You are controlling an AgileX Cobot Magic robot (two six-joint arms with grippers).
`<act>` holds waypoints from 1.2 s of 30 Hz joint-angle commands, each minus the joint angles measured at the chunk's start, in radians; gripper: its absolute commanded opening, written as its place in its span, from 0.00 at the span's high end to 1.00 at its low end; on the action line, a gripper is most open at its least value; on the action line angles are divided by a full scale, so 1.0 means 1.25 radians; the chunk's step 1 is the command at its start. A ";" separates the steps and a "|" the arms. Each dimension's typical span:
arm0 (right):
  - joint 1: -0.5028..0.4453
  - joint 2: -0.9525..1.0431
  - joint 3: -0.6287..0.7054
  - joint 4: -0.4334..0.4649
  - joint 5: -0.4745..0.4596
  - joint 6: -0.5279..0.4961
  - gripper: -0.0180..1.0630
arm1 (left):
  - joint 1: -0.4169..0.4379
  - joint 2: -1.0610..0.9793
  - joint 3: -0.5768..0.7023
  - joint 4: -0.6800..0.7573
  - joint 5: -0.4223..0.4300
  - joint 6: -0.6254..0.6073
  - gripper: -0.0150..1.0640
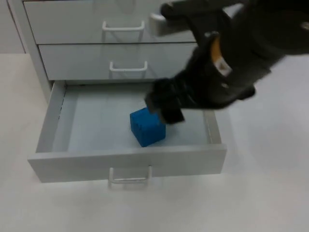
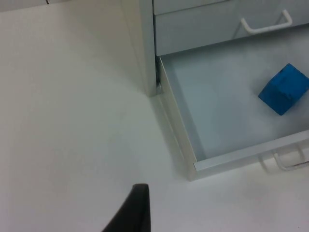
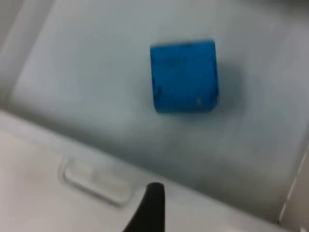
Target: Open the drawer with the left hand, place the block into the drawer with the right hand, then close the drawer with the left hand.
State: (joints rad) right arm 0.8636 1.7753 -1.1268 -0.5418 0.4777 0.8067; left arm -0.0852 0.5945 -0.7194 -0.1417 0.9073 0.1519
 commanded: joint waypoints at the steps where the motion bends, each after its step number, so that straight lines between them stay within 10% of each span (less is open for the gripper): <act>1: 0.005 -0.033 0.046 0.002 -0.040 -0.009 0.24 | 0.004 -0.004 -0.002 0.000 0.003 0.001 0.01; 18: -0.061 -0.053 0.089 0.050 -0.062 -0.086 0.24 | 0.004 -0.004 -0.002 -0.003 0.003 0.000 0.01; 36: -0.523 -0.168 0.145 0.359 -0.027 -0.447 0.24 | 0.004 -0.004 -0.002 -0.003 0.003 -0.002 0.01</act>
State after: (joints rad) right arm 0.2463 1.5866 -0.9628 -0.1377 0.4362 0.3075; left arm -0.0852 0.5945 -0.7194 -0.1417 0.9073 0.1519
